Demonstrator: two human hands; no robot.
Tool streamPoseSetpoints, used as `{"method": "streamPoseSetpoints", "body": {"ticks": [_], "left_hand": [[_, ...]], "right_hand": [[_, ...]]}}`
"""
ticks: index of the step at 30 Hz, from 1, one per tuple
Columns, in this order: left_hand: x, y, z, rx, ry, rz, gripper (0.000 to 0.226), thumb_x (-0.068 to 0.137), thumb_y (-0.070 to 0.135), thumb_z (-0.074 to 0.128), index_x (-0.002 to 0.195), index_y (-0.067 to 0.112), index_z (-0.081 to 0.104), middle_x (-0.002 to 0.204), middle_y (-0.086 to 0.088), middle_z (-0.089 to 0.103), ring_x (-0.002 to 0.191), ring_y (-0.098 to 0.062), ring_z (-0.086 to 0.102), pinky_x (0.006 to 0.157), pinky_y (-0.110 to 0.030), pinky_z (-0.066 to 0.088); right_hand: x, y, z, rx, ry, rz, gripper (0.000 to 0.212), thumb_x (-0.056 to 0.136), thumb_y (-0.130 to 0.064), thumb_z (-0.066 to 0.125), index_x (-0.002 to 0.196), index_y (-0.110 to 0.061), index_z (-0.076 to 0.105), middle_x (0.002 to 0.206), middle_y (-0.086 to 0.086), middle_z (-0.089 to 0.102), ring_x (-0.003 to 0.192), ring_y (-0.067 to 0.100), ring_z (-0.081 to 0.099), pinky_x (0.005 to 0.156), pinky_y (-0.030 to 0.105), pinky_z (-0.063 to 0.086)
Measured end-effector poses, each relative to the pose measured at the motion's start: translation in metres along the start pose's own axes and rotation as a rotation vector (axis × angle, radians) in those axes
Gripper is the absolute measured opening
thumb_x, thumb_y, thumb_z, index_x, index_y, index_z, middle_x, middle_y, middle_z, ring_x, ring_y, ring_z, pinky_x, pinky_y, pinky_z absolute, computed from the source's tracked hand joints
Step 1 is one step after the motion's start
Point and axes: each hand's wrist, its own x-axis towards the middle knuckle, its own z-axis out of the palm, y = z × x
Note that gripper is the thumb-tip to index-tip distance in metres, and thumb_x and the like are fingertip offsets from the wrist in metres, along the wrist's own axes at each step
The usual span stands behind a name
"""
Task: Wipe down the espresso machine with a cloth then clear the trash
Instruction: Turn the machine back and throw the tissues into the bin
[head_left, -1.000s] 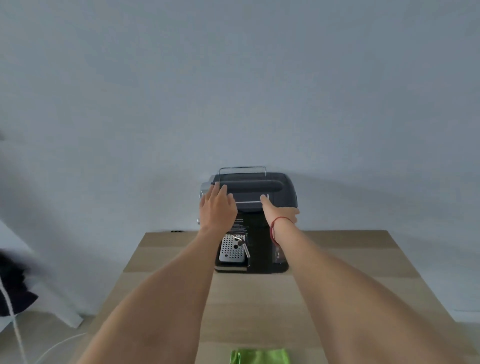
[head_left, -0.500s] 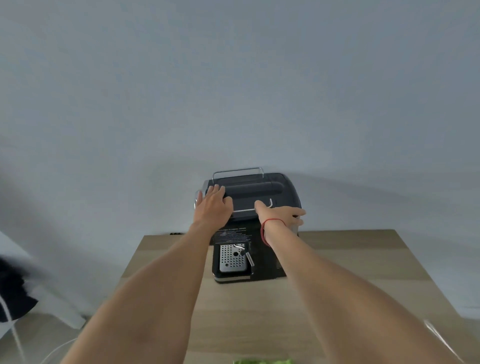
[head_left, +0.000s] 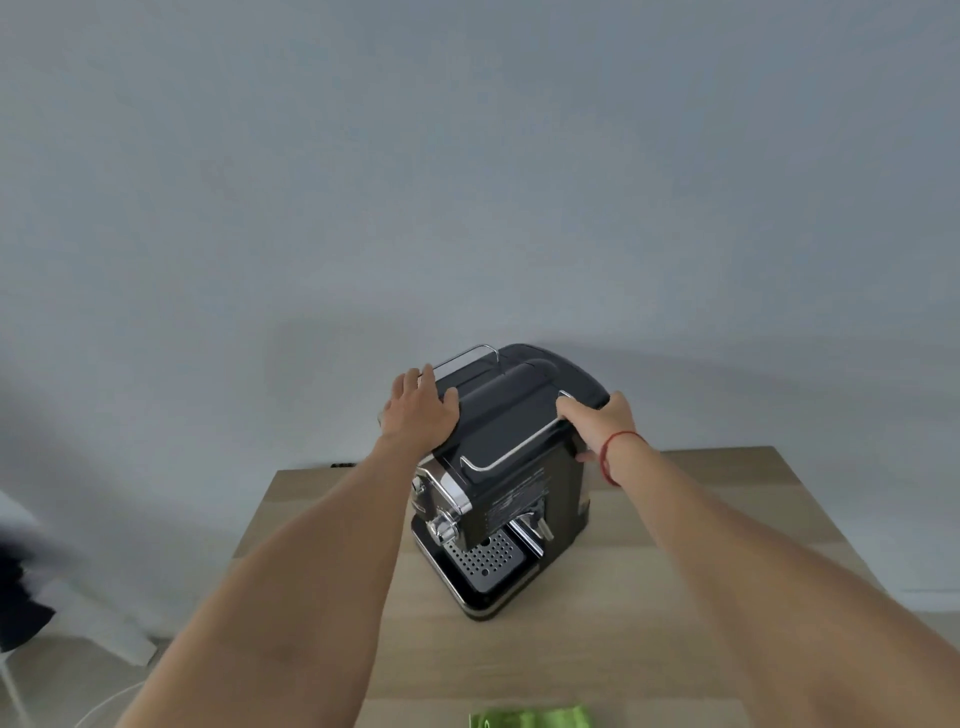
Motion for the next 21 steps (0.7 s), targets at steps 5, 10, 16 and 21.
{"method": "streamPoseSetpoints", "body": {"ticks": [5,10,16,21], "left_hand": [[-0.007,0.012,-0.001,0.069,0.0,-0.034,0.063,0.098,0.04,0.025,0.151,0.008,0.015,0.154,-0.012,0.023,0.142,-0.029,0.017,0.111,-0.046,0.026],[-0.01,0.007,-0.007,0.084,0.028,-0.018,0.059,0.096,0.04,0.031,0.144,0.004,0.029,0.144,-0.016,0.037,0.133,-0.034,0.032,0.105,-0.046,0.033],[-0.033,0.005,-0.007,0.057,0.077,-0.058,0.059,0.092,0.051,0.041,0.125,0.002,0.044,0.124,-0.015,0.047,0.117,-0.032,0.044,0.097,-0.041,0.038],[-0.05,0.017,-0.006,-0.026,0.037,-0.035,0.057,0.094,0.046,0.044,0.129,0.002,0.044,0.126,-0.013,0.048,0.119,-0.03,0.045,0.095,-0.042,0.04]], "right_hand": [[-0.036,0.01,0.054,-0.065,0.206,-0.007,0.07,0.09,-0.021,0.051,0.15,-0.01,0.016,0.155,0.017,0.024,0.133,0.037,0.039,0.096,0.041,0.047],[-0.033,0.017,0.051,-0.211,0.128,-0.06,0.071,0.096,-0.013,0.041,0.154,-0.011,-0.001,0.161,0.013,0.0,0.139,0.036,0.033,0.101,0.038,0.043],[-0.004,0.008,0.015,-0.225,-0.058,-0.131,0.053,0.084,-0.017,0.047,0.136,-0.006,0.042,0.113,0.012,0.055,0.087,0.021,0.052,0.078,0.027,0.041],[-0.003,-0.008,-0.002,-0.344,0.041,-0.121,0.028,0.091,-0.01,0.048,0.117,-0.005,0.058,0.117,0.016,0.061,0.109,0.033,0.059,0.091,0.033,0.045]]}}
